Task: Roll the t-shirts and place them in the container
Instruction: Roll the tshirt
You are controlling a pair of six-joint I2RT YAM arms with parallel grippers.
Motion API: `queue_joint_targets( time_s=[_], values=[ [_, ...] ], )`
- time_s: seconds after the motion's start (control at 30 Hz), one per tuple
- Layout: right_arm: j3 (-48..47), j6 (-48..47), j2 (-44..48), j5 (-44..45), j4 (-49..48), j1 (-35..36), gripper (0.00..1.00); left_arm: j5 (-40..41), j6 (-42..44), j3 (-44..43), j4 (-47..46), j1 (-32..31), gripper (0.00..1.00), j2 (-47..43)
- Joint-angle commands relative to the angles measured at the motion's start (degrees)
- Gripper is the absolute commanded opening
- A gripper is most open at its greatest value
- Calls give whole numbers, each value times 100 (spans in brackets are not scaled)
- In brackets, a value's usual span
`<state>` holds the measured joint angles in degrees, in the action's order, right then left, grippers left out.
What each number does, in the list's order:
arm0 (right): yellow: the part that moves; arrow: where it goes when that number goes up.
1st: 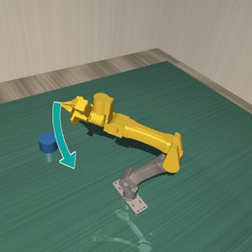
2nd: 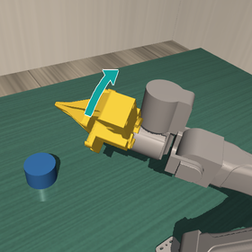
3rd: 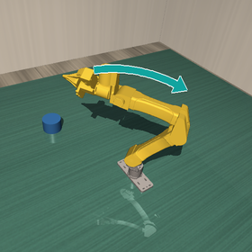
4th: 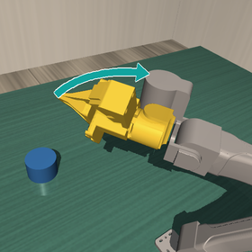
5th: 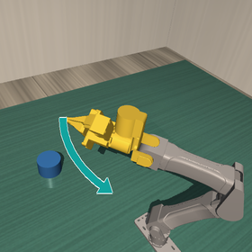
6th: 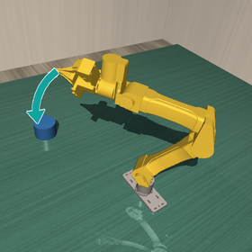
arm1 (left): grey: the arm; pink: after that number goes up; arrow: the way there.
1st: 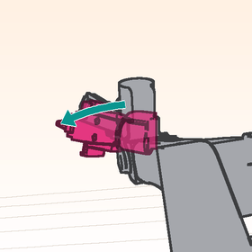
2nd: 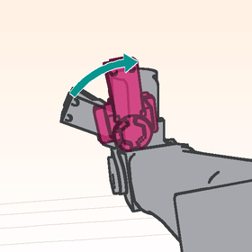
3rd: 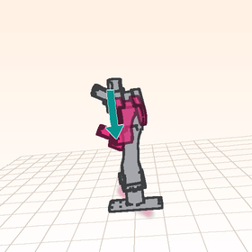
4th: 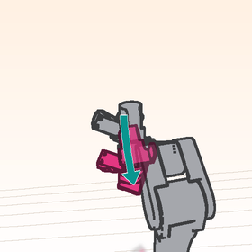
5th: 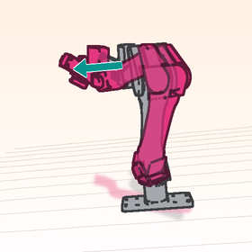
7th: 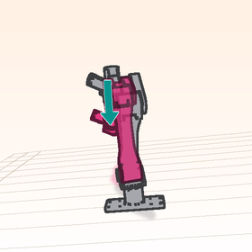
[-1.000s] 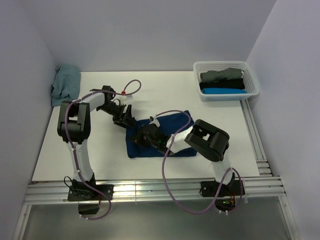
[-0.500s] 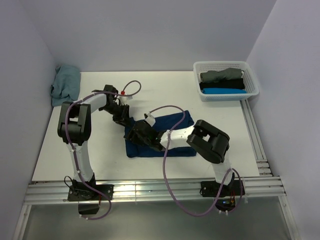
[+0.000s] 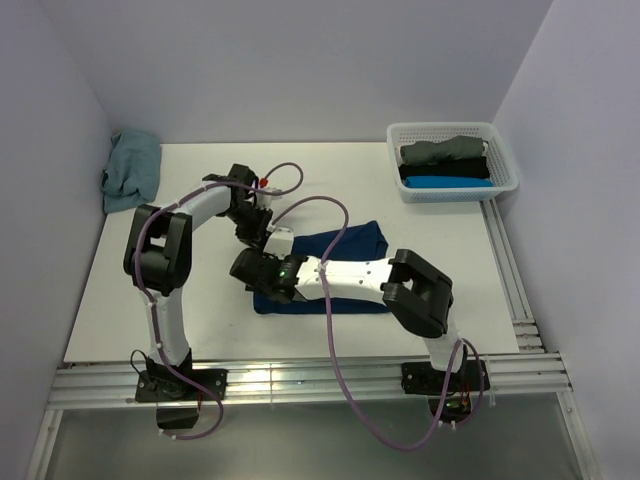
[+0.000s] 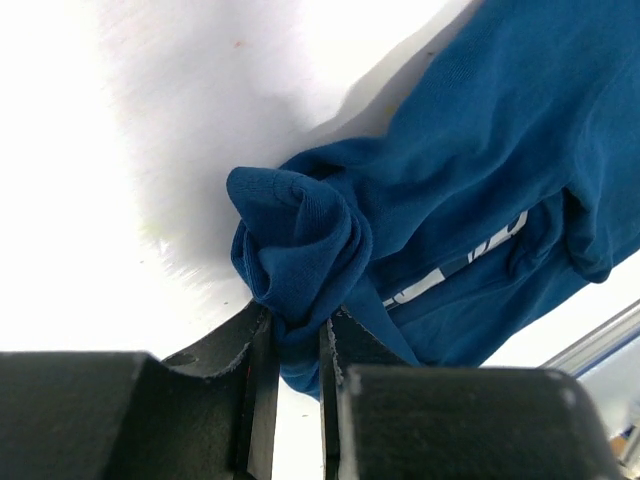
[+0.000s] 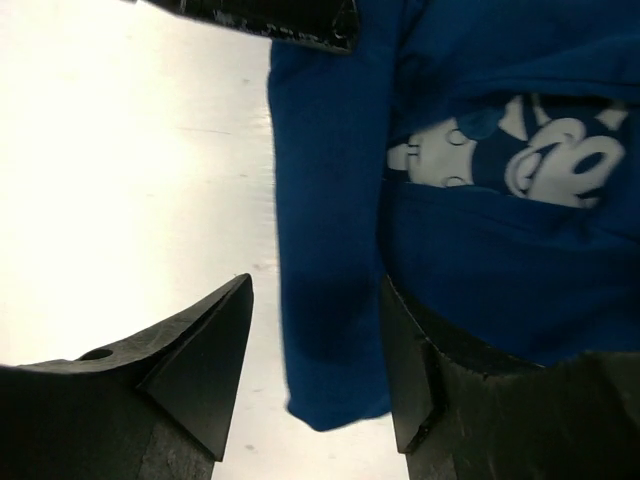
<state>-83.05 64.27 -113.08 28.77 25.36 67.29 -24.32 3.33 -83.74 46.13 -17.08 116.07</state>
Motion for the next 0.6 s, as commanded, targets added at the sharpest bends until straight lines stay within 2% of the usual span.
queue_joint_targets(
  time_s=[0.0, 0.33, 0.57],
  values=[
    [-247, -265, 5, 603, 382, 21, 60, 243, -8, -256, -8, -164, 10, -85],
    [-1353, -810, -812, 849, 460, 21, 57, 462, -52, -432, 142, -252, 10, -6],
    [-2145, -776, -1471, 981, 1197, 4, 57, 621, -131, -450, 186, -261, 10, -14]
  ],
)
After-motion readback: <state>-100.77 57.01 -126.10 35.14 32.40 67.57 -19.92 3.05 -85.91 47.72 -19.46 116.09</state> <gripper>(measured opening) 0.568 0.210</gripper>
